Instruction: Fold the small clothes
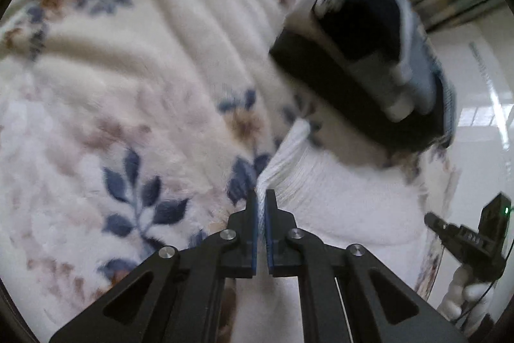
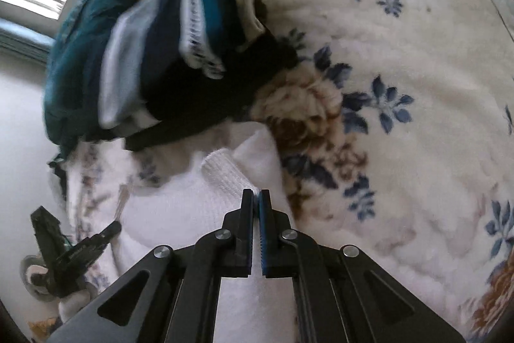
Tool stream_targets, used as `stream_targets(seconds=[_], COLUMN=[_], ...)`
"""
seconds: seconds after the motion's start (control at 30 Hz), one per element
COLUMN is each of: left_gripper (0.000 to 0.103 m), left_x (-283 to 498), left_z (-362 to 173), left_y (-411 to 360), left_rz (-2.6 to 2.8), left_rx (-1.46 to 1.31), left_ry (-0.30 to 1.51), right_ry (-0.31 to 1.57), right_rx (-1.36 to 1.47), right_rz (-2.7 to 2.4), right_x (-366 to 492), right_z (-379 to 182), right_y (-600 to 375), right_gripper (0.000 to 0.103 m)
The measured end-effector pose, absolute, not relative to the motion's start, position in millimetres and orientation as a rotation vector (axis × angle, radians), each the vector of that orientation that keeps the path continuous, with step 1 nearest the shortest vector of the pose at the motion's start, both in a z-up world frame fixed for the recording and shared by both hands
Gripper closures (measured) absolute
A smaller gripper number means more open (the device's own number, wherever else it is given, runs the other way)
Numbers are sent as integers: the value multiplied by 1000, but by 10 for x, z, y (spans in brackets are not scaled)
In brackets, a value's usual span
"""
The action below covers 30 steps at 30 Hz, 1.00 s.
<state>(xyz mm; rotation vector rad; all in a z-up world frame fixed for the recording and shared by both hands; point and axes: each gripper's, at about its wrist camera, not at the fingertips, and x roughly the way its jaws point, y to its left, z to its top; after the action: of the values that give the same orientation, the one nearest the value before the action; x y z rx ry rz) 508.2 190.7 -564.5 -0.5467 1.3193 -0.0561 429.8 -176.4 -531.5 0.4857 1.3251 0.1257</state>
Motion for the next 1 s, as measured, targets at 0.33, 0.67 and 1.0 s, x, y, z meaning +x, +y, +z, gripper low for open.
stream_targets(seconds=[0.33, 0.67, 1.0], left_gripper=[64, 96, 72], left_x=[5299, 5439, 5376], left_z=[-5612, -5549, -5725], left_y=[1729, 1946, 2047], left_rz=[-179, -92, -175], left_rx=[-524, -626, -767], left_ry=[1360, 1260, 1361], right_ry=[1387, 1284, 1433], right_rx=[643, 549, 518], right_rz=[250, 199, 214], right_x=[4351, 4605, 4752], right_z=[-5504, -5295, -5641], right_y=[-1760, -1632, -1500], right_gripper=[39, 99, 80])
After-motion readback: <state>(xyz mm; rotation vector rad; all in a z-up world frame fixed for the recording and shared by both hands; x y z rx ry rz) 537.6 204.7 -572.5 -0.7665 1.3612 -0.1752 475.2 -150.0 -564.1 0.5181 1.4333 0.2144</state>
